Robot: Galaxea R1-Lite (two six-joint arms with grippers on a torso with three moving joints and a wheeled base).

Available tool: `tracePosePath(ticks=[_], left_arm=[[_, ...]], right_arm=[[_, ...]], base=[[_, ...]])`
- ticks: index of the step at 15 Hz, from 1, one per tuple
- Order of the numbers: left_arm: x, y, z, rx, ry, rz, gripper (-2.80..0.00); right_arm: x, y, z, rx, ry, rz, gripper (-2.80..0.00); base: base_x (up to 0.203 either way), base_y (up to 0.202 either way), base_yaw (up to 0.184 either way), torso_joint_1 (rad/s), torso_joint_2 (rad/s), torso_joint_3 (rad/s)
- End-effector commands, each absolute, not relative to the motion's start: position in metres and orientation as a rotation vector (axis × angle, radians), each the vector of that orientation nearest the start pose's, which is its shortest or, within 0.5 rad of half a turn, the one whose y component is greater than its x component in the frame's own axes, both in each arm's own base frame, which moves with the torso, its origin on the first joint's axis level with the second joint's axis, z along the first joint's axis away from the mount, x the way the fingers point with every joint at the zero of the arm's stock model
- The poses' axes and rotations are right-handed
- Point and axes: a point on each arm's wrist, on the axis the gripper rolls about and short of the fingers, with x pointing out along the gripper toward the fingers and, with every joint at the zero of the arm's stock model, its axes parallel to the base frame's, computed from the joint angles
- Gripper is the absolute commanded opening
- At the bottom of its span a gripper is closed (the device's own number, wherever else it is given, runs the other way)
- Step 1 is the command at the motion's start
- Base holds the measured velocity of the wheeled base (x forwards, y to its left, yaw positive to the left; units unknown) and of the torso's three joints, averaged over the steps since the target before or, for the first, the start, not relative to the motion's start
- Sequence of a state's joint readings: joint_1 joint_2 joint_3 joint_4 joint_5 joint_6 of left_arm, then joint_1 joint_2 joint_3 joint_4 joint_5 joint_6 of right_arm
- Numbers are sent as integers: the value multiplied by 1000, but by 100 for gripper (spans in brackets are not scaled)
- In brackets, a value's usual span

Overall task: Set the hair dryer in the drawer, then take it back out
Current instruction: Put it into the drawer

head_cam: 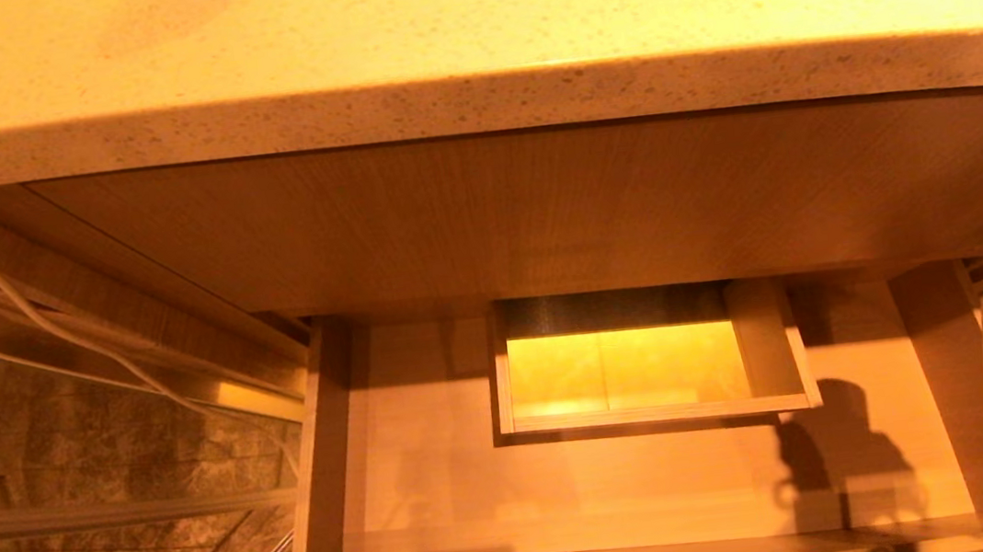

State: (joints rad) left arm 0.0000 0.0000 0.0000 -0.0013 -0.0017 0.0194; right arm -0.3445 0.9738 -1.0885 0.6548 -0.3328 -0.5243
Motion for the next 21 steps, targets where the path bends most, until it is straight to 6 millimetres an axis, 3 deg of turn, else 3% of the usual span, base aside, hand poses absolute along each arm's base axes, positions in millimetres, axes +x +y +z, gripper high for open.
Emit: tracePosePath(ticks=[1, 8, 14, 21], left_arm=[[-23, 0, 75, 20, 0, -2, -280], [-23, 0, 75, 20, 0, -2, -280], [-23, 0, 75, 20, 0, -2, -280], [-23, 0, 75, 20, 0, -2, -280]], right_arm=[[90, -40, 284, -488, 779, -477, -280], [109, -47, 263, -472, 979, -404, -280], [134, -57, 257, -474, 1007, -386, -280], [207, -84, 247, -563, 1014, -332, -280]], base=[[0, 0, 0, 0, 0, 0], [0, 0, 0, 0, 0, 0], [0, 0, 0, 0, 0, 0], [0, 0, 0, 0, 0, 0]])
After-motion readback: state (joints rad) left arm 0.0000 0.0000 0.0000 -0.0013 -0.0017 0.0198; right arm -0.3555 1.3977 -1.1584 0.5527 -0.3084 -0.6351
